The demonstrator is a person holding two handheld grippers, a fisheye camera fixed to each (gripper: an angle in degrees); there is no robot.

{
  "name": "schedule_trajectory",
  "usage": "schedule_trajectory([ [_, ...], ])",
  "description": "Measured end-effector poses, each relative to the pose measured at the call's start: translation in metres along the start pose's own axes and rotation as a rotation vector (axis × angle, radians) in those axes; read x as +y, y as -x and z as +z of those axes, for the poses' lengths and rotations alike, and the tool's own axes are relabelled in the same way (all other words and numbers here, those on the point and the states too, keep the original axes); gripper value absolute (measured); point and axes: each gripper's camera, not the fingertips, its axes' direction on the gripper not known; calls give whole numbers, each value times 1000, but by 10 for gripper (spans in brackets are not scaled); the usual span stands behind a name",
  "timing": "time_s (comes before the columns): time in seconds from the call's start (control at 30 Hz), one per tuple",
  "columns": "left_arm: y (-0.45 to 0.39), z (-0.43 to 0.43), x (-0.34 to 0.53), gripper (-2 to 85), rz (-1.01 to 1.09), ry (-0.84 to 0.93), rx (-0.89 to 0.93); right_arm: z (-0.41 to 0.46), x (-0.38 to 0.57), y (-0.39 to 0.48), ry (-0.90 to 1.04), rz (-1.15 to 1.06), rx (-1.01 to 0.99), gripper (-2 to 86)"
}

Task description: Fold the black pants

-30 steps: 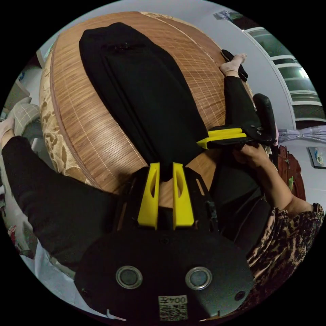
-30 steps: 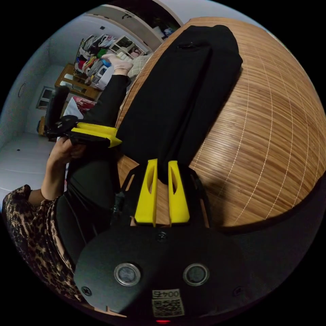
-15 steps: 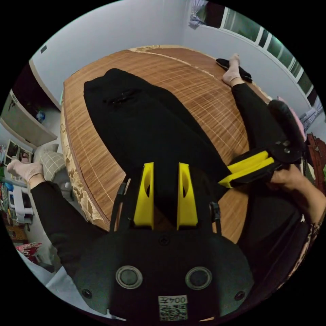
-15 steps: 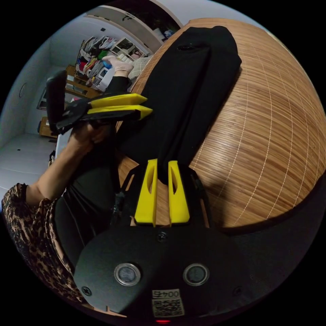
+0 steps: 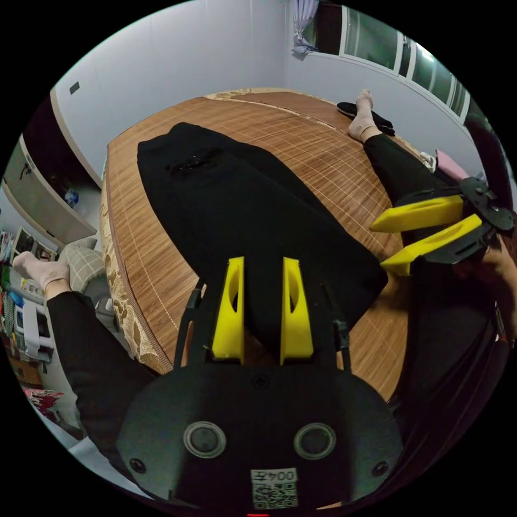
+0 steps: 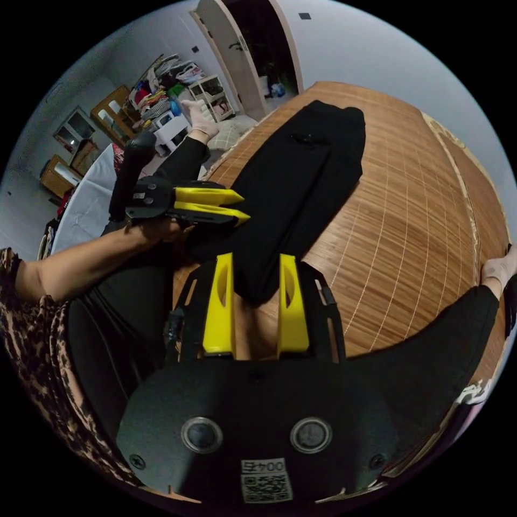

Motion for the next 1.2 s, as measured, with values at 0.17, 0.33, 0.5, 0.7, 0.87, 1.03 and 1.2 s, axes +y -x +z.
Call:
schedule_trajectory([
  [0.17, 1, 3, 5, 100, -12, -8, 21, 15, -4, 4, 43, 36, -21, 114],
  [0.33, 2, 6, 7, 98, -17, -8, 32, 20, 5, -18, 69, 183, -213, 97],
  [0.5, 2, 7, 6, 98, -16, -7, 28, 33, -4, -14, 113, 197, -250, 94],
  [0.7, 3, 7, 3, 101, -11, -7, 19, 36, -29, 29, 185, 61, -70, 57],
  [0.87, 3, 6, -2, 100, 4, -4, 1, 57, -35, 44, 242, 35, 40, 56],
  [1.03, 9, 3, -10, 101, 2, -4, 2, 50, -46, 40, 275, 94, 2, 95],
  [1.2, 14, 0, -19, 101, 4, -3, -1, 14, -76, 56, 181, -26, 115, 112],
])
